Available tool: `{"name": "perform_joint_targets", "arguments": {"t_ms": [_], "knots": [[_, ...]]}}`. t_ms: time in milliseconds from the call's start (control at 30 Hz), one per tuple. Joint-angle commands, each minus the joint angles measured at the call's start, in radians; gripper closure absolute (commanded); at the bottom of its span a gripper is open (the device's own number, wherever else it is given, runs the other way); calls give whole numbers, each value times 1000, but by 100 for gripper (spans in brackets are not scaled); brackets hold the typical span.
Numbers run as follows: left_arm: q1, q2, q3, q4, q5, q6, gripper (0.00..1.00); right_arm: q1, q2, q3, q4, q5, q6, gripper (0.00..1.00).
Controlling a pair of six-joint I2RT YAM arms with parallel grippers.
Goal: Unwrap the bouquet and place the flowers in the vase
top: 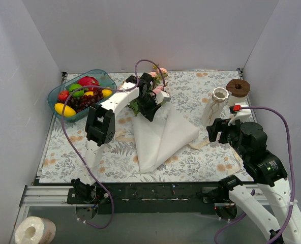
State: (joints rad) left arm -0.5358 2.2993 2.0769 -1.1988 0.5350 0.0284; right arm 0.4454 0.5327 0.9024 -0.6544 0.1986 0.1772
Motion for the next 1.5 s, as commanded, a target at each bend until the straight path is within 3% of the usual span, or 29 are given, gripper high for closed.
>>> {"name": "perform_joint_targets", "arguments": {"t_ms": [0, 300, 433, 700, 1033, 1300, 1467], "knots": [[17, -170, 17, -28, 66, 36, 100, 3, 21, 20, 49, -22, -1, 22], [91, -412, -106, -18, 172, 134, 100, 3, 49, 50, 65, -44, 4, 21], [154, -513, -230, -50, 249, 283, 100, 3, 58, 84, 67, -47, 1, 21], [244, -616, -420, -76, 289, 407, 100, 1, 85, 167, 24, -47, -36, 19], [470, -826, -679, 85, 534, 472, 100, 3, 121, 244, -31, -79, -70, 16], [600, -896, -813, 65, 566, 522, 100, 1, 194, 167, 90, -250, -45, 12], [665, -829, -879, 7, 562, 623, 100, 12, 283, 57, 254, -471, -41, 7]]}}
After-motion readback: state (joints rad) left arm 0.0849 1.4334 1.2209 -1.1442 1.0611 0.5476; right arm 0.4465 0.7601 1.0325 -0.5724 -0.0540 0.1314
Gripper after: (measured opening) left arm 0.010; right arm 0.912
